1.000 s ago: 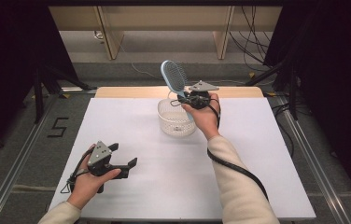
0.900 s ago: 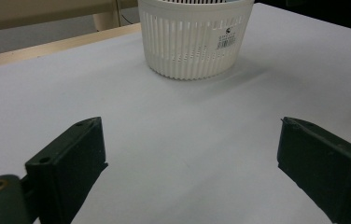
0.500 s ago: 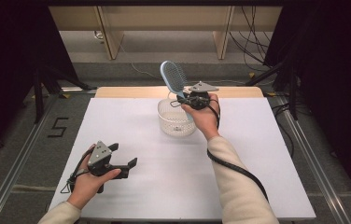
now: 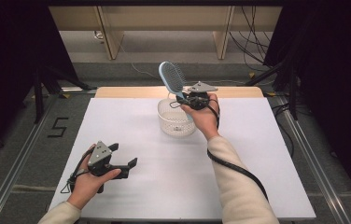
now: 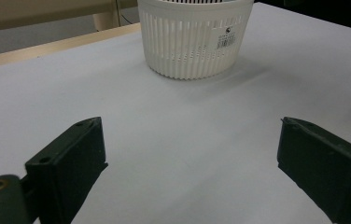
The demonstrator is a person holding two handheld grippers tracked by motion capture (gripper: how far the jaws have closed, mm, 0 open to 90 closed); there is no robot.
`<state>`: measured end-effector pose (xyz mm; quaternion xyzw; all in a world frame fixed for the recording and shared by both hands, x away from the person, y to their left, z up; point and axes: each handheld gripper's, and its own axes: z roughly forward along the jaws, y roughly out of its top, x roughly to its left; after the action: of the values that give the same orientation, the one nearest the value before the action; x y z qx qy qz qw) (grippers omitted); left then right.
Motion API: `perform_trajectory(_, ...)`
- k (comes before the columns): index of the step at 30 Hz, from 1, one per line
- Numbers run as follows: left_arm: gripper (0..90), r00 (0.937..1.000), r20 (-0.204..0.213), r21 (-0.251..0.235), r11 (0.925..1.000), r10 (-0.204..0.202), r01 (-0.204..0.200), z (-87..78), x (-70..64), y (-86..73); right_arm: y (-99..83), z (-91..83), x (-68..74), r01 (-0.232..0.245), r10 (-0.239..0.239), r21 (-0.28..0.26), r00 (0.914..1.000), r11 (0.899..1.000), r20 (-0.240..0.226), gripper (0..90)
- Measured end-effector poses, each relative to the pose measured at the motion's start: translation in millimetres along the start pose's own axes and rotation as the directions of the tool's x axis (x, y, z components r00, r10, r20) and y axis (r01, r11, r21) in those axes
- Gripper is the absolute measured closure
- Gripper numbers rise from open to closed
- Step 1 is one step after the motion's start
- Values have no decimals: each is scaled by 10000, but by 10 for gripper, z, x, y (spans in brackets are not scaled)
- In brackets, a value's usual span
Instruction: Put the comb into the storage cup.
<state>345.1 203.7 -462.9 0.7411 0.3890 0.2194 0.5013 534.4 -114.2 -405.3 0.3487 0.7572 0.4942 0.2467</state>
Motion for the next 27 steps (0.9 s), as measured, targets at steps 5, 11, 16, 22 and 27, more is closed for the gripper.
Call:
perform_trajectory(5, 73, 10000, 4, 11, 10000, 8, -8, 1, 0, -1, 3, 1, -1, 56, -56, 12, 10000, 10000, -81, 699)
perform_trajectory(11, 73, 10000, 0, 7, 10000, 7, -7, 2, -1, 0, 11, 3, 5, 193, -193, 57, 9998, 9998, -113, 698)
perform_trajectory(16, 73, 10000, 4, 13, 10000, 4, -4, 3, 0, 0, 15, 4, 4, 256, -254, 93, 9996, 9996, -140, 697)
perform_trajectory(22, 73, 10000, 8, 26, 10000, 12, -12, 5, -1, -1, 21, 5, 11, 409, -405, 150, 9988, 9991, -257, 693)
perform_trajectory(27, 74, 10000, 3, 28, 10000, 0, 0, 6, -2, -1, 25, 10, 32, 595, -583, 351, 9976, 9976, -364, 686)
